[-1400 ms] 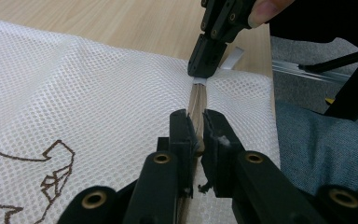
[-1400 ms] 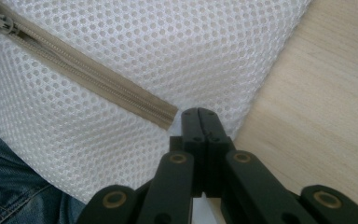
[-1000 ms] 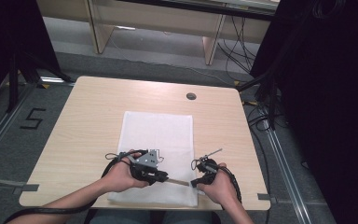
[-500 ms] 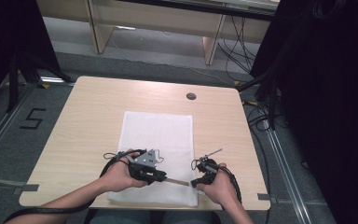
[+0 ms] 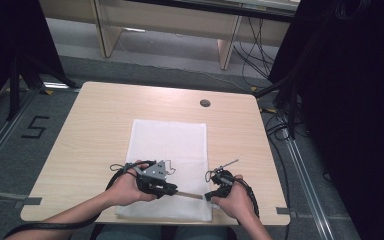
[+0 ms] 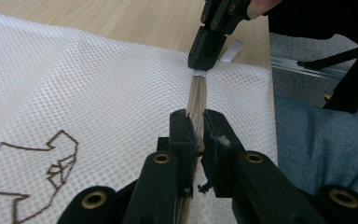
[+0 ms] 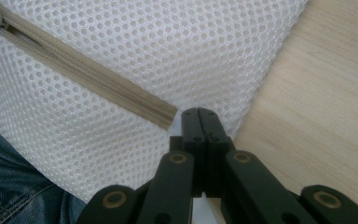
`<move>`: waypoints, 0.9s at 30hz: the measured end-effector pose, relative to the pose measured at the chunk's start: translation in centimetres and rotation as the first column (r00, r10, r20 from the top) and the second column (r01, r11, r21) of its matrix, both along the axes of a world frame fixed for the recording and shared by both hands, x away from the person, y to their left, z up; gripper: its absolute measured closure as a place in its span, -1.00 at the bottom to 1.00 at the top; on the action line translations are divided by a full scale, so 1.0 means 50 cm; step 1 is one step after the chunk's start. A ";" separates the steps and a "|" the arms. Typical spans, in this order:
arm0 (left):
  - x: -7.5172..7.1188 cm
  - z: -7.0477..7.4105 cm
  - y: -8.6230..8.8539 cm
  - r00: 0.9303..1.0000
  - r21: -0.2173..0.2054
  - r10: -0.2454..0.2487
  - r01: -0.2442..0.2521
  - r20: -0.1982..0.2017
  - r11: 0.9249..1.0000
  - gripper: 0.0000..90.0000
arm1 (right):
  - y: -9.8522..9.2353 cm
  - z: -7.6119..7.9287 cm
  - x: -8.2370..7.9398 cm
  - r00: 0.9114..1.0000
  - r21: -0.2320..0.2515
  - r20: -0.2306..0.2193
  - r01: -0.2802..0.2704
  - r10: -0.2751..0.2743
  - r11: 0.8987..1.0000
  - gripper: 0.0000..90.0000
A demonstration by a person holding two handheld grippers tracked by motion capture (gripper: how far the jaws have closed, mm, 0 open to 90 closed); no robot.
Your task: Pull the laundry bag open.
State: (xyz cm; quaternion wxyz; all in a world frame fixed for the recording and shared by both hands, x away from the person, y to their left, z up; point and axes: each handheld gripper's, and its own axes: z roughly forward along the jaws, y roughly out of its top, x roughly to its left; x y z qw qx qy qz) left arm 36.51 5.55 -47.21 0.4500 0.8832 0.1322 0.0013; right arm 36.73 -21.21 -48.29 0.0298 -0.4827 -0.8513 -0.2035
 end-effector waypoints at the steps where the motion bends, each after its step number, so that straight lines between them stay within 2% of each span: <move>1: 0.001 0.001 0.001 1.000 -0.003 0.002 -0.002 0.003 1.000 0.81 | 0.000 0.000 0.000 1.000 -0.001 0.000 0.000 0.000 1.000 1.00; 3: 0.001 0.001 0.003 1.000 0.005 0.004 -0.004 0.005 1.000 0.81 | 0.000 -0.001 0.001 1.000 0.002 0.004 -0.011 0.011 1.000 1.00; 4: -0.002 -0.001 0.001 1.000 -0.007 0.009 -0.009 -0.002 1.000 0.81 | -0.001 -0.001 0.001 1.000 0.002 0.005 -0.010 0.010 1.000 1.00; 8: -0.003 -0.001 0.002 1.000 -0.006 0.008 -0.008 -0.002 1.000 0.81 | 0.000 -0.001 0.001 1.000 0.001 0.006 -0.010 0.010 1.000 1.00; 13: -0.003 -0.001 0.002 1.000 -0.003 0.005 -0.005 -0.005 1.000 0.81 | 0.003 0.001 -0.003 1.000 0.005 -0.008 0.021 -0.021 1.000 1.00; 14: -0.003 -0.001 0.002 1.000 -0.002 0.004 -0.004 -0.005 1.000 0.81 | 0.000 0.000 0.000 1.000 -0.001 0.001 0.001 -0.001 1.000 1.00; 16: -0.003 0.000 0.003 1.000 0.007 -0.001 0.001 0.002 1.000 0.81 | 0.000 0.000 0.000 1.000 -0.001 0.000 0.001 -0.001 1.000 1.00; 18: -0.002 0.001 0.006 1.000 -0.005 0.005 -0.005 -0.002 1.000 0.81 | 0.000 0.000 0.000 1.000 0.000 0.001 -0.001 0.001 1.000 1.00; 20: 0.001 0.003 0.013 1.000 0.011 0.002 -0.003 0.008 1.000 0.81 | -0.001 0.000 0.000 1.000 0.000 -0.001 -0.001 0.001 1.000 1.00; 21: 0.000 0.001 0.014 1.000 -0.009 0.002 -0.002 -0.007 1.000 0.81 | 0.000 0.000 0.000 1.000 0.000 -0.002 0.000 0.000 1.000 1.00; 24: -0.002 -0.002 0.017 1.000 -0.009 0.010 -0.010 -0.011 1.000 0.81 | 0.000 0.000 0.000 1.000 -0.002 0.000 0.002 -0.002 1.000 1.00; 25: -0.002 -0.001 0.017 1.000 0.000 -0.003 0.003 0.006 1.000 0.81 | 0.001 0.000 0.000 1.000 -0.002 0.001 0.002 -0.002 1.000 1.00; 26: -0.005 0.000 0.017 1.000 -0.005 0.010 -0.010 -0.008 1.000 0.81 | 0.001 0.000 -0.001 1.000 -0.003 0.001 0.002 -0.002 1.000 1.00; 27: -0.004 0.001 0.017 1.000 -0.006 0.008 -0.008 -0.007 1.000 0.81 | 0.000 0.000 -0.001 1.000 -0.002 0.002 0.002 -0.002 1.000 1.00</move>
